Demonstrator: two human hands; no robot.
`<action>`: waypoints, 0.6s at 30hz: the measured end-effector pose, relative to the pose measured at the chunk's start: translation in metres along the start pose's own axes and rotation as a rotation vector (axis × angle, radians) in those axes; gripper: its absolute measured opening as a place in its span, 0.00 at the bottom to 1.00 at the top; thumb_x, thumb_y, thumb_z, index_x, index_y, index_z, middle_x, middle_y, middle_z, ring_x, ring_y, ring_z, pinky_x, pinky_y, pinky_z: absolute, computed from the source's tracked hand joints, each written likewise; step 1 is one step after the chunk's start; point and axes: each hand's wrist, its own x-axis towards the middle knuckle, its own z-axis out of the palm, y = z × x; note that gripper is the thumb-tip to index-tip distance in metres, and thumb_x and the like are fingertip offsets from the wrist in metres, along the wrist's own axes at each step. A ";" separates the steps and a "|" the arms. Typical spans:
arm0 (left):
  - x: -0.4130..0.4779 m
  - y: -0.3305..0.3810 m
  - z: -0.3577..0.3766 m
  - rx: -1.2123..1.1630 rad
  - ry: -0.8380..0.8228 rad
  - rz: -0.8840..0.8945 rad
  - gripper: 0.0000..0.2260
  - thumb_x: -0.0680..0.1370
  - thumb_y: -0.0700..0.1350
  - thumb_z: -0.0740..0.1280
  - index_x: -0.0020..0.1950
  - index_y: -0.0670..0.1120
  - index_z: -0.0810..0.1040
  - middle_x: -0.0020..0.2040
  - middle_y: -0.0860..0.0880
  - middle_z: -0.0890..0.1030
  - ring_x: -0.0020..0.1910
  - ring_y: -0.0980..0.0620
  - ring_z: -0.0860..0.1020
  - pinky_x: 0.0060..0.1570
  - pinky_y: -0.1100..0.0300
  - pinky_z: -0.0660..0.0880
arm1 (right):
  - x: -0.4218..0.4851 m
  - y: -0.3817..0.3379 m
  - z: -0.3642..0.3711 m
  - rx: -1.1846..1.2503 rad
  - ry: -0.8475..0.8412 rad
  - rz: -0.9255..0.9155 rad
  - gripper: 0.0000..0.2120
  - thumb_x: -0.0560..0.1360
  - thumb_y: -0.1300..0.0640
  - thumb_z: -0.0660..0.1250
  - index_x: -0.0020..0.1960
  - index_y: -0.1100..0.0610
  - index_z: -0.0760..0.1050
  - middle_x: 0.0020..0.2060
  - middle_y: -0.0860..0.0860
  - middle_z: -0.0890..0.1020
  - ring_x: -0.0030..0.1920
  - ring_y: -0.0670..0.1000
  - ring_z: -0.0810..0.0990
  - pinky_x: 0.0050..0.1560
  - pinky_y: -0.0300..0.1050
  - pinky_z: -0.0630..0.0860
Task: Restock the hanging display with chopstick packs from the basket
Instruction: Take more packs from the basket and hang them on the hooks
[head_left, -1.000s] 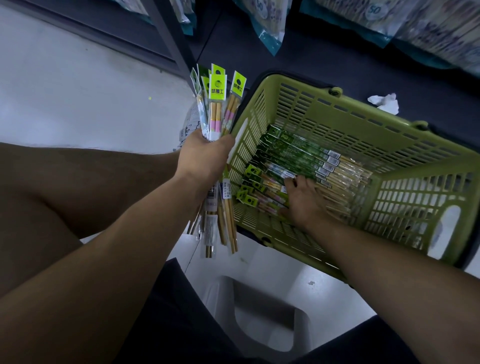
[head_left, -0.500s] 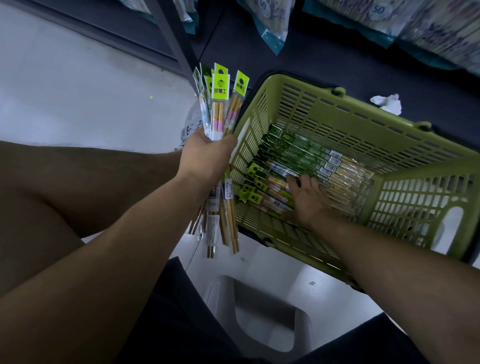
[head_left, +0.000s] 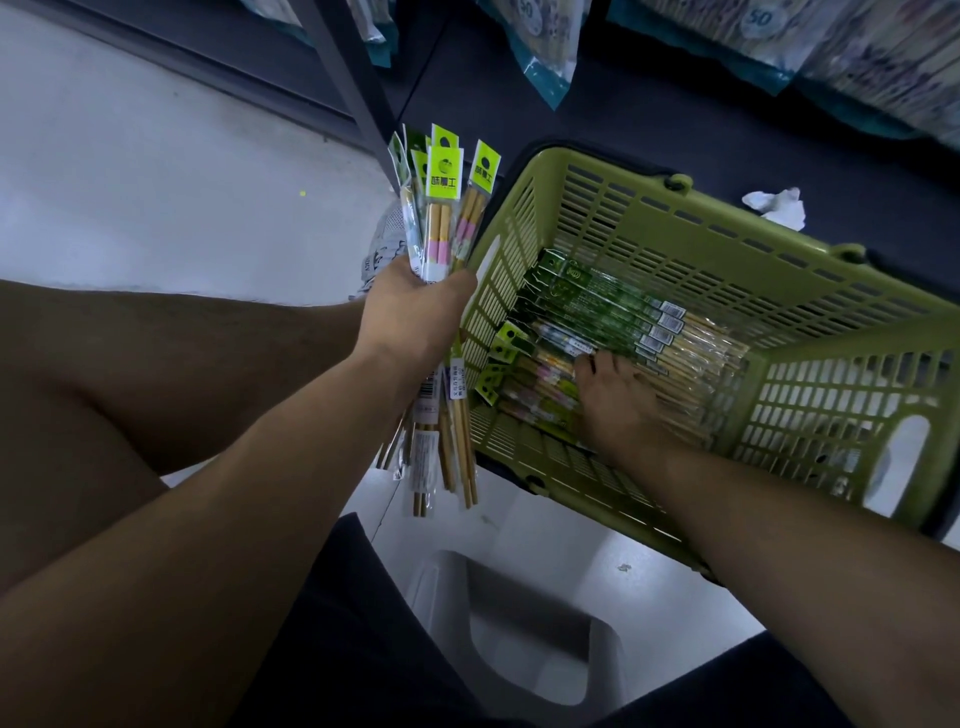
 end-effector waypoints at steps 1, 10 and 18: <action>0.000 0.000 0.000 0.000 0.006 0.002 0.20 0.72 0.48 0.65 0.58 0.36 0.76 0.43 0.43 0.79 0.41 0.44 0.79 0.51 0.31 0.80 | 0.001 0.001 -0.002 0.021 0.005 0.003 0.35 0.72 0.53 0.75 0.74 0.58 0.63 0.67 0.59 0.71 0.66 0.61 0.72 0.57 0.54 0.77; 0.000 -0.002 0.000 -0.011 -0.004 0.019 0.19 0.72 0.48 0.66 0.58 0.39 0.78 0.43 0.42 0.80 0.42 0.43 0.80 0.50 0.33 0.81 | 0.004 0.026 -0.022 0.260 0.081 0.081 0.14 0.78 0.52 0.69 0.60 0.57 0.73 0.54 0.58 0.80 0.51 0.59 0.80 0.41 0.46 0.68; 0.002 -0.005 0.005 -0.019 0.004 0.051 0.11 0.76 0.47 0.67 0.53 0.41 0.79 0.41 0.38 0.83 0.39 0.45 0.80 0.43 0.39 0.83 | -0.010 0.034 -0.076 0.661 0.146 0.129 0.08 0.78 0.54 0.69 0.55 0.56 0.75 0.45 0.55 0.80 0.43 0.56 0.78 0.38 0.45 0.69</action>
